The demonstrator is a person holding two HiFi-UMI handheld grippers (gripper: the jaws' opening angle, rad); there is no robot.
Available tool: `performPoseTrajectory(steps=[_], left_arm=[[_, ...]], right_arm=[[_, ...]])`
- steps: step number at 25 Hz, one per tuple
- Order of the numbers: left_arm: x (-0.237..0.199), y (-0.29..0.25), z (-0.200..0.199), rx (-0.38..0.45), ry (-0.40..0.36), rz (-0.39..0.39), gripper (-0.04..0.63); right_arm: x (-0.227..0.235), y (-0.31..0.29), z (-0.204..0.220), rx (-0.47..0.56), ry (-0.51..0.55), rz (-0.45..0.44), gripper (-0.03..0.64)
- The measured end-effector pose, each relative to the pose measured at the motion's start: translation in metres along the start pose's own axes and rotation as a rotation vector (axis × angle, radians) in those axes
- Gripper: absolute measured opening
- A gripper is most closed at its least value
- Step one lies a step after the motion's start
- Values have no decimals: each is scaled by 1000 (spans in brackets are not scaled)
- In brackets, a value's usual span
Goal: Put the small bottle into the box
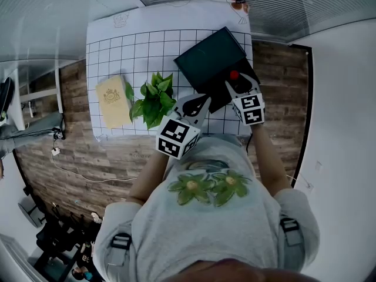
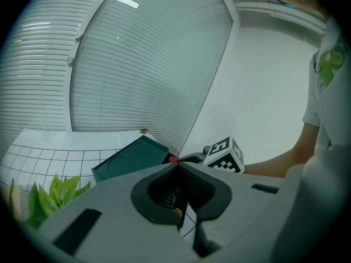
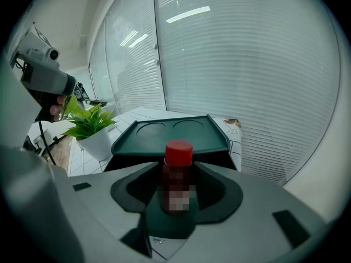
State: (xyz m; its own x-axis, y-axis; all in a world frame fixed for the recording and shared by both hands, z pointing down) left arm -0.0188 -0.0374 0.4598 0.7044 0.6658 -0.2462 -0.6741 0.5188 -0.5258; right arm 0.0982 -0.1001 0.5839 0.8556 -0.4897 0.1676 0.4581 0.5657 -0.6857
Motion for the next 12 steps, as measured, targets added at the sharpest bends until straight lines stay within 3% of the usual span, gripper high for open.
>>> performPoseTrajectory(steps=[12], left_arm=[[2,2,2,-7,-6,4,8]], right_arm=[[-1,-3,6,0,4,-2,199]])
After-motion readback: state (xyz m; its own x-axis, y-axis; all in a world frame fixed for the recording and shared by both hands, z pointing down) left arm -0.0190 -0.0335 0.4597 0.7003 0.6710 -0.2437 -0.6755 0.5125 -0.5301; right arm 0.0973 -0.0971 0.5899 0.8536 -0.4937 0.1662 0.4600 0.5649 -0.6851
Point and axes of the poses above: the fingertips, and each gripper's own axes: y backward along the fingers, x to its right, z out of its underside, the point moved 3 cm from there along y, backward along the fingers, and after that the axes turned 8 degrees about -y, right-handed, at the moved point
